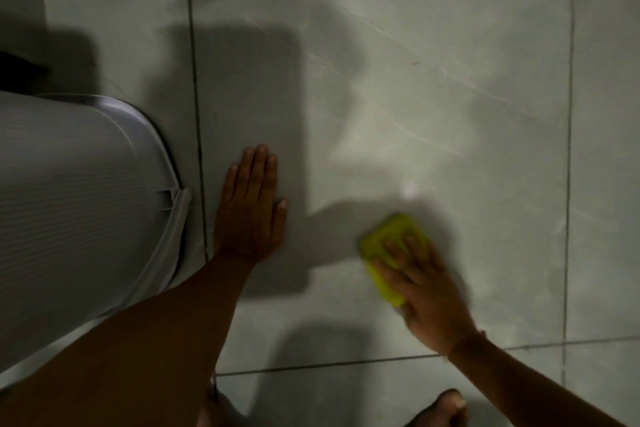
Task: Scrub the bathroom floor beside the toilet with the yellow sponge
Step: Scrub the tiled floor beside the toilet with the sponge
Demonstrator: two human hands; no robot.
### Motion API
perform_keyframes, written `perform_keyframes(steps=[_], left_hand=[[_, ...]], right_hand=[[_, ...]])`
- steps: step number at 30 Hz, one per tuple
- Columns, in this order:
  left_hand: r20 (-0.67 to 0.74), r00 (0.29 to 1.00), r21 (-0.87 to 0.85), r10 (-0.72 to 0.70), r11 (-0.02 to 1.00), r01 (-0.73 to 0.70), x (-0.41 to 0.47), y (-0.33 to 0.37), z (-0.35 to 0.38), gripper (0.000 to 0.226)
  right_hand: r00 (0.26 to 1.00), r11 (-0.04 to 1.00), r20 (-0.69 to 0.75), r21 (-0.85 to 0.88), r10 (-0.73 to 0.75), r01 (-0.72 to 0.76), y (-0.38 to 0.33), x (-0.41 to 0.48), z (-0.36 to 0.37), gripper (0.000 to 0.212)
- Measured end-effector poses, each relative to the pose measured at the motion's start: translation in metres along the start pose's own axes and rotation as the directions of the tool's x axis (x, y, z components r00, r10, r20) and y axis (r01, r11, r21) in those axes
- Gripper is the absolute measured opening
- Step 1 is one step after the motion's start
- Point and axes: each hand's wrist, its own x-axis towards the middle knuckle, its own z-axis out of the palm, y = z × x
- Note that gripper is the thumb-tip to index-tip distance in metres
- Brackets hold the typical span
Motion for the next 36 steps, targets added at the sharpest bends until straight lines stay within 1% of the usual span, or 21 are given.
perform_keyframes(steps=[2,5,7,8,10,12,13,16,18,20,21,22,24,25,26,28,30,31,32,34,36], left_hand=[[-0.01,1.0,0.005,0.007,1.0,-0.007,0.0,0.0,0.002,0.068],[-0.01,1.0,0.006,0.013,1.0,-0.013,0.0,-0.002,0.004,0.068],[-0.012,1.0,0.007,0.013,1.0,-0.013,0.001,-0.001,0.003,0.068],[-0.016,1.0,0.006,0.015,1.0,-0.015,0.001,-0.001,0.003,0.068],[-0.024,1.0,0.004,0.017,1.0,-0.017,0.001,0.001,0.001,0.068],[-0.03,1.0,-0.003,0.009,1.0,-0.009,0.001,0.0,0.001,0.068],[-0.029,1.0,-0.006,0.007,1.0,-0.007,0.001,0.0,0.0,0.068],[-0.028,1.0,0.002,0.001,1.0,-0.001,0.001,0.0,0.0,0.068],[-0.027,1.0,0.004,0.012,1.0,-0.012,0.001,-0.001,0.001,0.067],[-0.027,0.999,0.011,0.018,1.0,-0.018,0.001,-0.001,0.003,0.067],[-0.023,1.0,0.014,0.017,1.0,-0.016,0.001,-0.002,0.003,0.068],[-0.019,1.0,0.014,0.013,1.0,-0.013,0.001,-0.002,0.002,0.068],[-0.019,1.0,0.012,0.014,1.0,-0.013,0.002,0.0,0.0,0.068],[-0.017,1.0,0.013,0.013,1.0,-0.012,0.002,0.0,-0.001,0.069],[-0.017,1.0,0.014,0.009,1.0,-0.009,0.002,0.0,-0.001,0.069],[-0.03,0.999,0.02,0.01,1.0,-0.009,0.001,-0.001,0.0,0.069],[-0.049,0.999,0.023,0.017,1.0,-0.016,0.001,0.0,0.001,0.068],[-0.052,0.999,0.025,0.017,1.0,-0.016,0.001,0.0,0.001,0.068],[-0.05,0.999,0.024,0.016,1.0,-0.015,0.0,0.0,0.001,0.068],[-0.053,0.998,0.012,0.02,1.0,-0.019,0.001,0.0,0.0,0.068],[-0.046,0.999,0.013,0.018,1.0,-0.017,0.002,0.0,0.0,0.068]], right_hand=[[0.968,0.968,-0.047,0.063,0.247,-0.244,0.033,-0.002,-0.005,0.088],[0.698,0.705,-0.159,0.314,0.699,-0.635,0.048,0.077,-0.029,0.08],[0.599,0.61,-0.176,0.417,0.781,-0.674,0.034,0.133,-0.042,0.076],[0.68,0.7,-0.208,0.375,0.703,-0.609,0.023,0.143,-0.041,0.075],[0.923,0.945,-0.218,0.153,0.317,-0.289,0.007,0.122,-0.024,0.075],[0.992,1.0,-0.125,-0.014,0.011,-0.013,0.02,0.072,-0.012,0.081],[0.995,0.999,-0.102,-0.029,-0.022,0.019,0.04,0.052,-0.014,0.08],[0.946,0.959,-0.167,0.105,0.28,-0.265,0.096,0.056,-0.032,0.071],[0.752,0.776,-0.215,0.285,0.623,-0.562,0.105,0.108,-0.048,0.074],[0.589,0.621,-0.218,0.406,0.778,-0.67,0.081,0.16,-0.06,0.076],[0.618,0.651,-0.229,0.405,0.752,-0.642,0.063,0.173,-0.06,0.075],[0.727,0.764,-0.263,0.36,0.634,-0.536,0.047,0.175,-0.054,0.072],[0.935,0.968,-0.269,0.159,0.233,-0.195,0.03,0.146,-0.038,0.07],[0.972,0.994,-0.213,0.081,0.094,-0.078,0.032,0.126,-0.035,0.071],[0.982,0.997,-0.176,0.051,0.066,-0.058,0.041,0.113,-0.036,0.072],[0.935,0.958,-0.213,0.123,0.282,-0.261,0.06,0.122,-0.044,0.073],[0.732,0.767,-0.248,0.323,0.634,-0.555,0.06,0.172,-0.063,0.073],[0.643,0.671,-0.228,0.406,0.732,-0.62,0.053,0.203,-0.073,0.072],[0.619,0.643,-0.217,0.433,0.755,-0.632,0.042,0.227,-0.081,0.07],[0.779,0.812,-0.26,0.323,0.57,-0.486,0.023,0.252,-0.083,0.069],[0.964,0.984,-0.214,0.118,0.159,-0.136,0.022,0.235,-0.078,0.071]])
